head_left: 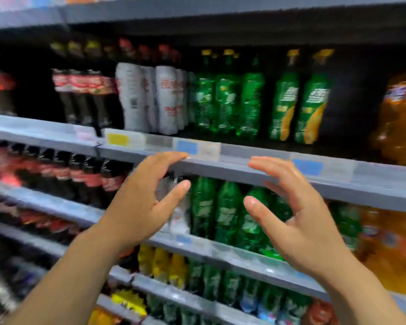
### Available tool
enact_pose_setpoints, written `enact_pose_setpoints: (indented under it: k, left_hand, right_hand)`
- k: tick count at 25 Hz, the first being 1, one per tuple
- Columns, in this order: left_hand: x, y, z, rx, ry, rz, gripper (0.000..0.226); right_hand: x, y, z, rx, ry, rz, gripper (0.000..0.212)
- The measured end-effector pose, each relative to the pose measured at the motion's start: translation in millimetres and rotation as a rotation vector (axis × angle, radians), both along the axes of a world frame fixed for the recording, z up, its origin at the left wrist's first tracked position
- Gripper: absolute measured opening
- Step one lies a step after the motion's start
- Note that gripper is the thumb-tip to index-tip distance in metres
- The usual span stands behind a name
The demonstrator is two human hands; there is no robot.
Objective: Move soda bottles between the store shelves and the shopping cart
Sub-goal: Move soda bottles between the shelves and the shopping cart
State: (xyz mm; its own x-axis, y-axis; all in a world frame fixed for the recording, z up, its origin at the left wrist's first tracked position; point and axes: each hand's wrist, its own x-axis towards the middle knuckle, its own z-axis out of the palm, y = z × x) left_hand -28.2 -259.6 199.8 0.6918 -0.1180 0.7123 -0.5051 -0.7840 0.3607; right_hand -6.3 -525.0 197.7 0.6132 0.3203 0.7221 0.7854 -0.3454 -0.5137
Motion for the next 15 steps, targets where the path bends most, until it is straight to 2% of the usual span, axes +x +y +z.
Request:
enact_pose_setpoints:
  k: [3,10,15]
  left_hand:
    - [-43.9,74.6,-15.1,0.012,0.038,0.122,0.051]
    - [-171.6,255.2,-57.7,0.023,0.096,0.407,0.058]
    - [-260.2,344.3,-85.0,-0.033,0.195,0.612,0.056]
  right_hand:
    - [-21.2,71.3,-18.1,-0.02,0.074,0.091,0.051]
    - [-82.4,253.1,-60.3,-0.075,0.188,0.27,0.049]
    - [-121.0,363.5,-80.2,-0.125,0.217,0.458,0.051]
